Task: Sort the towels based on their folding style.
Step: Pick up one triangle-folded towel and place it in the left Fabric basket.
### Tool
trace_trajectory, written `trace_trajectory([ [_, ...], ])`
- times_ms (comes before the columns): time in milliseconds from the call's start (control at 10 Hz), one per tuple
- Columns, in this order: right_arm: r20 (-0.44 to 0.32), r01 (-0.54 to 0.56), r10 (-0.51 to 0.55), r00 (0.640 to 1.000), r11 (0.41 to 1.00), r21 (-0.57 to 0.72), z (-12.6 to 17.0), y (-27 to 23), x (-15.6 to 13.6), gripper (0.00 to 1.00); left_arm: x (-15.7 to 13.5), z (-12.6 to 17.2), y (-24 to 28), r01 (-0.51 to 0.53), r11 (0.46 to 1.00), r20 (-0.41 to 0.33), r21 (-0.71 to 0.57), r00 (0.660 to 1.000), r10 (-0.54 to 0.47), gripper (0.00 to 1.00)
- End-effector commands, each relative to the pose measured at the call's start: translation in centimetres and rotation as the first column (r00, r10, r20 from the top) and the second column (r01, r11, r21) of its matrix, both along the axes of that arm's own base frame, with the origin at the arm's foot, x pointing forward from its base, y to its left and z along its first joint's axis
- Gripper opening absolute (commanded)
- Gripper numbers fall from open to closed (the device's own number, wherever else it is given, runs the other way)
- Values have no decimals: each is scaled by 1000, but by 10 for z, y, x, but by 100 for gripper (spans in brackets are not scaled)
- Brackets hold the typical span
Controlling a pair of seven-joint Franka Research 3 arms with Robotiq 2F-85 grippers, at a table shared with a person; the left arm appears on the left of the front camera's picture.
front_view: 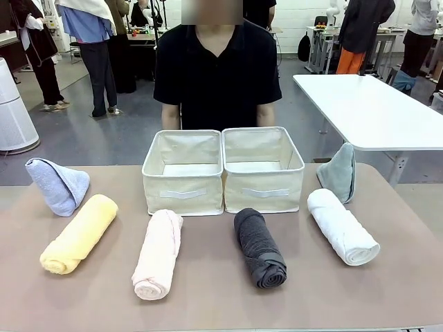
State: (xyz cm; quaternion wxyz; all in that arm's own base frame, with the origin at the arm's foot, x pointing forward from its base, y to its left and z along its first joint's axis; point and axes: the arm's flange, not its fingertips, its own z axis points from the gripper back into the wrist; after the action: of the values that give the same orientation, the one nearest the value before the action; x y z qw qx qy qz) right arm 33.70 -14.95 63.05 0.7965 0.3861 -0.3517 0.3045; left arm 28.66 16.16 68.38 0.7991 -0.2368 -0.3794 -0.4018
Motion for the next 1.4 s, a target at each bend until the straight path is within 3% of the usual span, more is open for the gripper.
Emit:
trace_trajectory([
  [0,42,-14,13,999,1000,12,-3,4,-9,100,-4,-4,-17,3,1000,22,20,1000,-3,100],
  [100,53,-35,37,998,999,-26,-2,16,-7,100,0,0,0,0,1000,0,0,1000,0,100],
  [200,8,4,-4,1000,1000,-4,1,-3,-4,100,0,0,0,0,1000,0,0,1000,0,100],
  [1300,8,4,-4,1000,1000,-4,1,-3,-4,100,0,0,0,0,1000,0,0,1000,0,100],
])
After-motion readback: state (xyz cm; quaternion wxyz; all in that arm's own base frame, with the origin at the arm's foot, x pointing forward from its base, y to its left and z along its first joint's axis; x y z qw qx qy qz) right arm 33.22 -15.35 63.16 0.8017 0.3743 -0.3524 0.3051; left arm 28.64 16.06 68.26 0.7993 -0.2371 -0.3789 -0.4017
